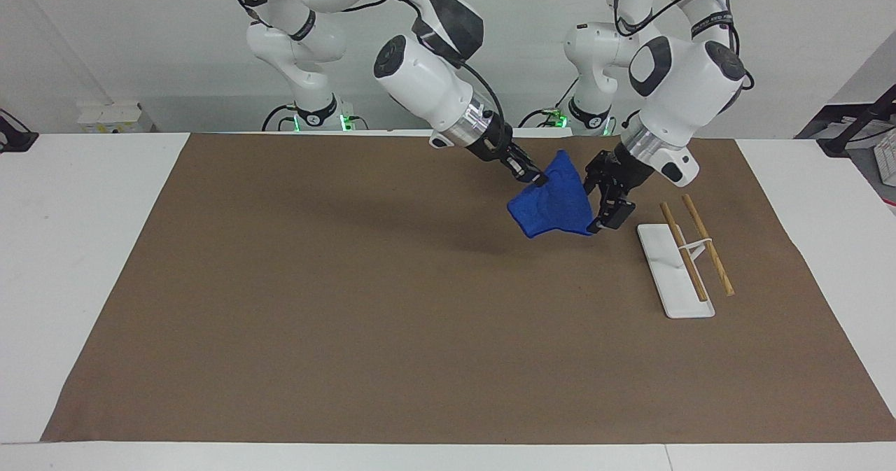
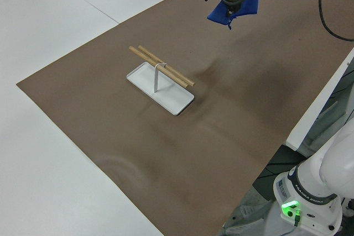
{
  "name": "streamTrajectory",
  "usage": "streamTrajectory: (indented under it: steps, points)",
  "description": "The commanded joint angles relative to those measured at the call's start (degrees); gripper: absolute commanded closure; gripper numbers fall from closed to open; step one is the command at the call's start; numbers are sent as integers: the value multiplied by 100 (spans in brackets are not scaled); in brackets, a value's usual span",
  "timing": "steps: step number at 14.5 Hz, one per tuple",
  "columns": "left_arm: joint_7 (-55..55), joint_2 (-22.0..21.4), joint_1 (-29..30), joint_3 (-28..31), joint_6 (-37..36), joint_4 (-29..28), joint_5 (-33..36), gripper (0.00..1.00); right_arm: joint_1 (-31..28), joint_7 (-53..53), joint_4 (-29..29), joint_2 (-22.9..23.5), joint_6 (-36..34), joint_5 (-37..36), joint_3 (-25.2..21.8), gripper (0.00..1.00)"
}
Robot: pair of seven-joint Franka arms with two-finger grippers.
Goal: Right arm passes towel to left arm to hang
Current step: 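Lift the towel with the right gripper while the left gripper reaches toward it, then close the left gripper on the towel held by the right gripper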
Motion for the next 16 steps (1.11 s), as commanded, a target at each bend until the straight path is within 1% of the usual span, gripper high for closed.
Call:
streamTrajectory:
  steps: [1, 2, 4, 5, 7, 8, 9, 10, 14, 16]
  points:
    - [-64, 110, -89, 34, 210, -79, -92, 9, -54, 7, 44, 64, 33, 57, 99, 100]
    - [-56, 111, -89, 34, 211, -79, -92, 20, -62, -2, 44, 64, 33, 57, 99, 100]
    - [-47, 111, -89, 34, 158, -70, -92, 46, -62, -11, 44, 64, 33, 48, 99, 100]
    - [-38, 111, -89, 34, 149, -70, -84, 57, -62, -11, 44, 64, 33, 48, 99, 100]
    - [23, 102, -159, 34, 141, -70, -84, 84, -62, -19, 44, 64, 24, 48, 99, 100]
    - [32, 111, -159, 34, 149, -70, -83, 93, -62, -19, 44, 64, 15, 39, 99, 100]
    - [59, 111, -159, 34, 149, -70, -83, 97, -62, -19, 44, 55, 15, 31, 99, 100]
    - [94, 102, -159, 34, 167, -70, -83, 98, -62, -19, 44, 55, 6, 31, 99, 100]
    - [190, 111, -159, 43, 202, -61, -83, 99, -62, -28, 44, 55, -3, 13, 91, 100]
    - [217, 154, -150, 43, 333, -17, -83, 99, -62, -37, 44, 55, -3, 13, 91, 100]
